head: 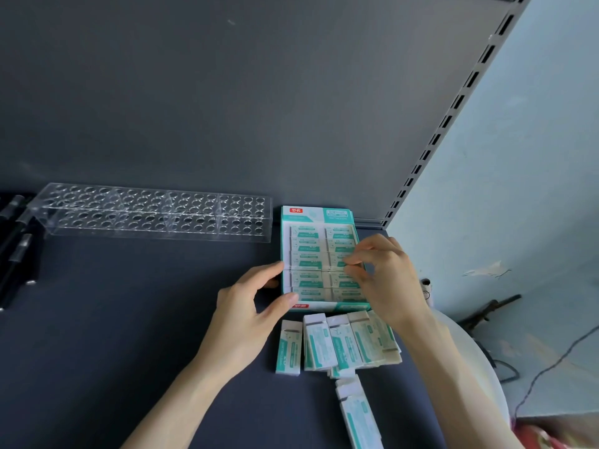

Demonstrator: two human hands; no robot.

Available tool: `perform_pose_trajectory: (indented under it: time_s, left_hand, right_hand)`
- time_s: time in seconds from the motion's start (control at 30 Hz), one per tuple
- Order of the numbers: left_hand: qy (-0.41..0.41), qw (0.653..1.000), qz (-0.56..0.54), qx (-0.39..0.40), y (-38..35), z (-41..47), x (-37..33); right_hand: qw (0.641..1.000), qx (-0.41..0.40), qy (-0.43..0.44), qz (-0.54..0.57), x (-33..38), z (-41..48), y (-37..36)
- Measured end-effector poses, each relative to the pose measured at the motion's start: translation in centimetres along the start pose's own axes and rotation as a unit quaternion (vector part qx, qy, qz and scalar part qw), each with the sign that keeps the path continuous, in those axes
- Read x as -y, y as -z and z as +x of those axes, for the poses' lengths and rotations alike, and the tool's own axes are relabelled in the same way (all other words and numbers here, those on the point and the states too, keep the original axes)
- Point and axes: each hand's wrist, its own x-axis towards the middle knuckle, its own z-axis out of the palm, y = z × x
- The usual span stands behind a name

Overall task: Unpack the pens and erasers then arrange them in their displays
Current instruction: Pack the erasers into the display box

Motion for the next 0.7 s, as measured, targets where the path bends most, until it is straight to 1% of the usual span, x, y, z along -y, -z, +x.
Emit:
perform_pose_trajectory:
  time_s: [0.2, 0.3, 0.37, 0.5, 0.6, 0.7]
  left_hand:
    - [-0.005, 1.0, 0.008, -0.007, 0.0, -0.1, -0.1]
    - [-0.01, 1.0, 0.01, -0.015, 0.0, -0.3, -0.4]
    - [-0.02, 0.999, 0.022, -0.035, -0.1, -0.7, -0.7]
    - [-0.039, 0.993, 0.036, -0.105, -0.6, -3.1, -1.8]
    - [-0.047, 0.988, 0.05, -0.139, -2.1, -5.2, -2.7]
    - [-0.038, 0.978, 0.128, -0.16, -4.0, -6.8, -3.6]
  right_hand:
    - [1.0, 0.018, -0.003, 0.004, 0.3, 0.0, 0.4]
    - [0.998, -0.024, -0.002, 0.066, 0.8, -0.9, 1.2]
    - [0.993, -0.05, -0.005, 0.109, 1.1, -1.9, 1.7]
    - [0.983, -0.057, -0.023, 0.175, 1.1, -4.6, 2.7]
    - [0.975, -0.066, -0.035, 0.21, 0.9, -6.9, 3.1]
    - [0.978, -0.034, -0.032, 0.201, 0.2, -8.8, 2.9]
